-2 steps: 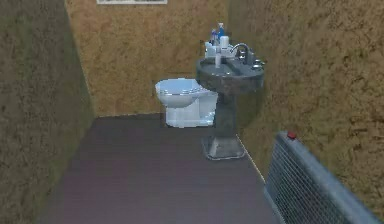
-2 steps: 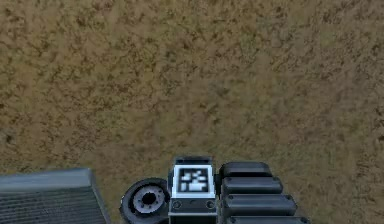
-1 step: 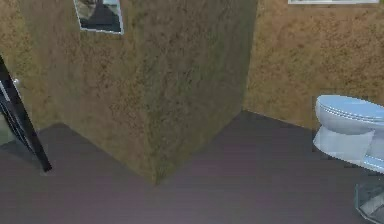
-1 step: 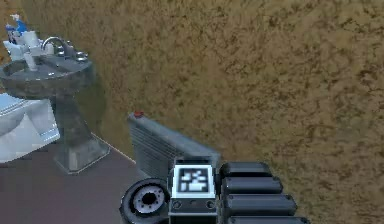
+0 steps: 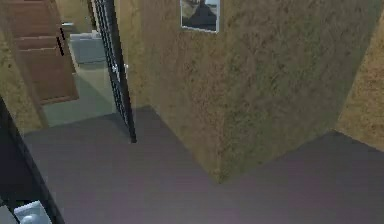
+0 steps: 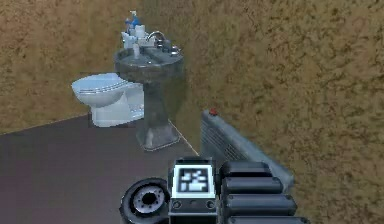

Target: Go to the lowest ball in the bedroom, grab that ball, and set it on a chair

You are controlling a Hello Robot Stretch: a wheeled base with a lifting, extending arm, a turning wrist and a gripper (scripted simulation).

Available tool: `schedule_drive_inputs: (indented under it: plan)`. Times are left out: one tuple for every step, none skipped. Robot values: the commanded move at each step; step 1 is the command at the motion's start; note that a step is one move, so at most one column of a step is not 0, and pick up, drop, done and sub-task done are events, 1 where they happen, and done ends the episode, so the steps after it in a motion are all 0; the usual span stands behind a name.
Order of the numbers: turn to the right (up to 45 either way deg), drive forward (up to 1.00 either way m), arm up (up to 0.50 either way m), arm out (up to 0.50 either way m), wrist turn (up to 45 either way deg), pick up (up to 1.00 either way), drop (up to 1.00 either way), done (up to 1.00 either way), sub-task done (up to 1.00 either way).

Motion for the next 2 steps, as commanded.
schedule_drive_inputs:
  plan:
    - [0.0, 0.65, 0.0, 0.0, 0.0, 0.0, 0.0, 0.0, 0.0]
    - [-33.0, 0.0, 0.0, 0.0, 0.0, 0.0, 0.0, 0.0, 0.0]
